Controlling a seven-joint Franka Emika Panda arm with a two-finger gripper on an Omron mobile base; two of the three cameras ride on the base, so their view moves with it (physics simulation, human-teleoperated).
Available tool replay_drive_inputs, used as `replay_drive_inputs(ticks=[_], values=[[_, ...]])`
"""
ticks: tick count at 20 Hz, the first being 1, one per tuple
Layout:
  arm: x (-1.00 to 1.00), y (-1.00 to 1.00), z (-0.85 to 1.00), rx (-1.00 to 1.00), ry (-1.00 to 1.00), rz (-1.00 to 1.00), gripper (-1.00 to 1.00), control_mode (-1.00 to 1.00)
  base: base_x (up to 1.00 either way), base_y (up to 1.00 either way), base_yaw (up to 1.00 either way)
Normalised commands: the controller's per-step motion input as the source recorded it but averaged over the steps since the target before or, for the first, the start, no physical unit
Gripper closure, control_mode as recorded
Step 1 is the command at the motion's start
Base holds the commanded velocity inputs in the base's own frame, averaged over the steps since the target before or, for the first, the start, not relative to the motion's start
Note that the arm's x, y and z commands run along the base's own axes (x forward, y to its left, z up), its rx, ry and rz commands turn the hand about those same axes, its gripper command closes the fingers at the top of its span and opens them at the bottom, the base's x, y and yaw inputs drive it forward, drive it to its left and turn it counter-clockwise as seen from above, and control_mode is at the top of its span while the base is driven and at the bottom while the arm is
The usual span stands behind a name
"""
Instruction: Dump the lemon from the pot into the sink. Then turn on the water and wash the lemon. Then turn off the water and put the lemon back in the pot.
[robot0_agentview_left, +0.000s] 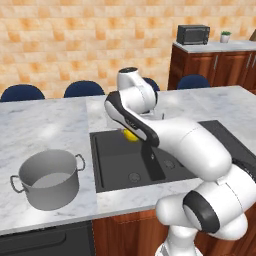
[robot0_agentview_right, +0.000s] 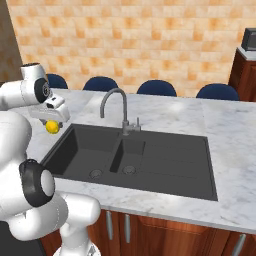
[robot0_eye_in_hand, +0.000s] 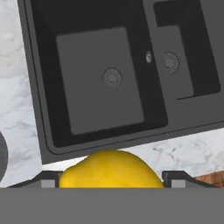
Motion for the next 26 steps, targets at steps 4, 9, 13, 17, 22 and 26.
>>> replay_drive_inputs(ticks=[4,9,13,17,22,26], values=[[0.33,-0.29,-0.46,0.00,0.00,-0.06,1.00,-1.00,0.00,0.00,0.00],[0.34,-0.04,-0.40,0.00,-0.04,-0.02,1.00,-1.00,0.00,0.00,0.00],[0.34,-0.05,-0.47,0.00,-0.11,-0.02,1.00,-1.00,0.00,0.00,0.00],[0.38,-0.10,-0.50,0.00,-0.13,-0.02,1.00,-1.00,0.00,0.00,0.00],[0.15,-0.05,-0.35,0.00,-0.11,-0.01,1.00,-1.00,0.00,0.00,0.00],[0.23,0.00,-0.38,0.00,-0.12,-0.02,1.00,-1.00,0.00,0.00,0.00]])
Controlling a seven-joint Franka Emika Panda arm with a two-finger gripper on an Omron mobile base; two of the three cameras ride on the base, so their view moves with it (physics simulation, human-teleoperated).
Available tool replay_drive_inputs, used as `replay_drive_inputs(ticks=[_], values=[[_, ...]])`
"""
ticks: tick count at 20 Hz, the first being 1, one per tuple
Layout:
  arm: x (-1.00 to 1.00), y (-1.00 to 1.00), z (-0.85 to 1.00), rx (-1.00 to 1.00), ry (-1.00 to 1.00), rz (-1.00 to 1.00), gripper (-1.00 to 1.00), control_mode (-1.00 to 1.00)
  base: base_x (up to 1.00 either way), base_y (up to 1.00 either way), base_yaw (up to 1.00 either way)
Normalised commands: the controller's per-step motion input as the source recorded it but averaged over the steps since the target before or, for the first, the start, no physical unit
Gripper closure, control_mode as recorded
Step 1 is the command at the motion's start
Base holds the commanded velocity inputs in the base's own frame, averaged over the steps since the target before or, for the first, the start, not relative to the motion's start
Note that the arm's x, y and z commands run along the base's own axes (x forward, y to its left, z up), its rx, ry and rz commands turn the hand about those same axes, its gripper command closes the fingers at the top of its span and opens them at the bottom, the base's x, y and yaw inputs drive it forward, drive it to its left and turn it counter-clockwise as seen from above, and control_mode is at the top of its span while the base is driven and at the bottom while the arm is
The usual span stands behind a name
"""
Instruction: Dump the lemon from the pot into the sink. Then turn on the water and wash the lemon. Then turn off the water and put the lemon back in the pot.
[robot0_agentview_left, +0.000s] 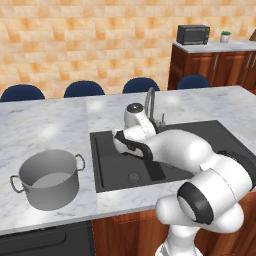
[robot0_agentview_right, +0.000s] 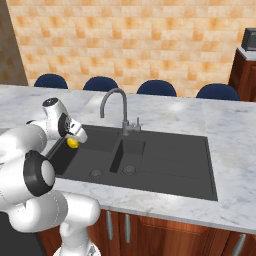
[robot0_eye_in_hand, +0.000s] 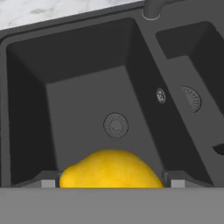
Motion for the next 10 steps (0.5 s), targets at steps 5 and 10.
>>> replay_drive_inputs(ticks=[5,10], values=[[0.37,-0.02,-0.40,0.00,-0.09,-0.04,1.00,-1.00,0.00,0.00,0.00],[0.33,-0.05,-0.38,0.00,-0.04,-0.05,1.00,-1.00,0.00,0.00,0.00]])
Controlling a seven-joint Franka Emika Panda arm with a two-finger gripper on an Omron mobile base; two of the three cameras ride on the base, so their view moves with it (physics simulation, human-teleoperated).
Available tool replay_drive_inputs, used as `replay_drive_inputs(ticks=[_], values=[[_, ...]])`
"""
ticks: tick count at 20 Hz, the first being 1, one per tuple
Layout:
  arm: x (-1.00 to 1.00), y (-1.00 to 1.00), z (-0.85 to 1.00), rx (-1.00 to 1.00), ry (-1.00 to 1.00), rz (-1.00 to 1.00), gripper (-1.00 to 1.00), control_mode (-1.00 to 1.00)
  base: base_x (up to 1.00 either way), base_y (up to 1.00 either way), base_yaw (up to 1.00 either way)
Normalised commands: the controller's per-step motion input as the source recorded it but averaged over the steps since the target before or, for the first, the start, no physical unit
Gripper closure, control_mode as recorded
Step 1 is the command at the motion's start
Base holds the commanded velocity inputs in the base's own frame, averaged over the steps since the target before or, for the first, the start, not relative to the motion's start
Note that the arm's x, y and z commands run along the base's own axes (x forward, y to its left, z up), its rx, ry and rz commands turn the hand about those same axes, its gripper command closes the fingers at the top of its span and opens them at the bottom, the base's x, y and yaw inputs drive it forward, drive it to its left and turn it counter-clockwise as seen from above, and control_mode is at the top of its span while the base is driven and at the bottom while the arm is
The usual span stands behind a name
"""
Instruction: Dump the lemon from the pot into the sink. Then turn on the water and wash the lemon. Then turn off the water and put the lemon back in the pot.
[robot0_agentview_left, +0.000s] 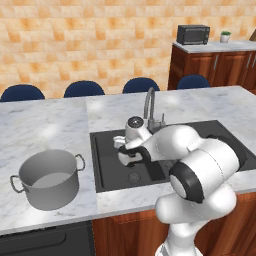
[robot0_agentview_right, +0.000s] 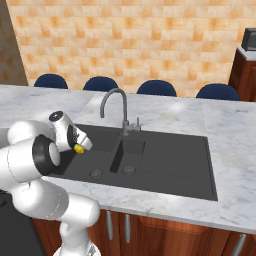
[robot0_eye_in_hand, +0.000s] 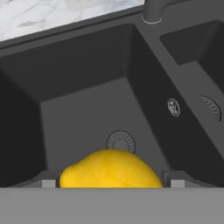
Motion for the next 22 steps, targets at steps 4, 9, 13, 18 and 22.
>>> replay_drive_inputs(ticks=[4,9,13,18,22], values=[[0.26,-0.07,-0.42,0.00,0.00,-0.07,1.00,-1.00,0.00,0.00,0.00],[0.13,-0.09,-0.36,0.00,0.00,-0.12,1.00,-1.00,0.00,0.00,0.00],[0.07,-0.08,-0.33,0.00,0.00,-0.23,1.00,-1.00,0.00,0.00,0.00],[0.09,-0.04,-0.26,0.00,0.00,-0.20,1.00,-1.00,0.00,0.00,0.00],[0.24,0.00,-0.36,0.00,0.02,-0.12,1.00,-1.00,0.00,0.00,0.00]])
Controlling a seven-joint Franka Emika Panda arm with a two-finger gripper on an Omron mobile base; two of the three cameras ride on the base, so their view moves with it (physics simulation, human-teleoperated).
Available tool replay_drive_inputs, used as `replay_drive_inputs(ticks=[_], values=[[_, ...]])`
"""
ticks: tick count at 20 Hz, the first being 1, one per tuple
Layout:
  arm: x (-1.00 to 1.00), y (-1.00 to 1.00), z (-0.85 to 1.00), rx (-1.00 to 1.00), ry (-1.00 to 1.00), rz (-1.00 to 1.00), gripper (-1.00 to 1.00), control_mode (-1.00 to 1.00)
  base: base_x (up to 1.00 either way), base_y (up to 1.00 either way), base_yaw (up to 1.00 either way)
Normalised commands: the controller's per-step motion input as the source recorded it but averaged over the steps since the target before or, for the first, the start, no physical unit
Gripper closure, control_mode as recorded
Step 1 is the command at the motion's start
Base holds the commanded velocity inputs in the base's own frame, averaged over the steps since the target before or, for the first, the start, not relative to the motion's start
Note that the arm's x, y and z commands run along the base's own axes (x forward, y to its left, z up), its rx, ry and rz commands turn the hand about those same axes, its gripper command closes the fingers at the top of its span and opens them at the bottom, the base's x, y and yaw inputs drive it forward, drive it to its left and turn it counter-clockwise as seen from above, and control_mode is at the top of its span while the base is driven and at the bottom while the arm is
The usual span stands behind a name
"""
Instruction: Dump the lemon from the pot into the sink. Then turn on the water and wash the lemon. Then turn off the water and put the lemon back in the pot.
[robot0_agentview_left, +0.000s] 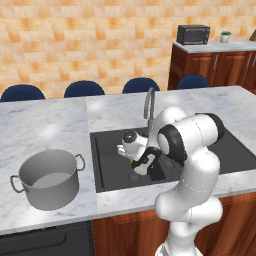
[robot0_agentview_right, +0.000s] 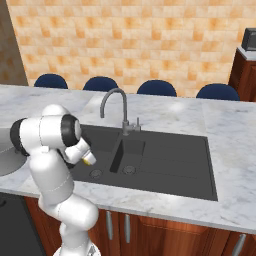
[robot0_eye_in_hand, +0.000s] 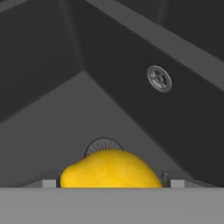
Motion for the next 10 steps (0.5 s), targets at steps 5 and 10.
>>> replay_drive_inputs(ticks=[5,10], values=[[0.41,0.00,-0.42,0.00,0.04,-0.08,1.00,-1.00,0.00,0.00,0.00],[0.49,0.00,-0.31,0.00,0.05,-0.02,1.00,-1.00,0.00,0.00,0.00]])
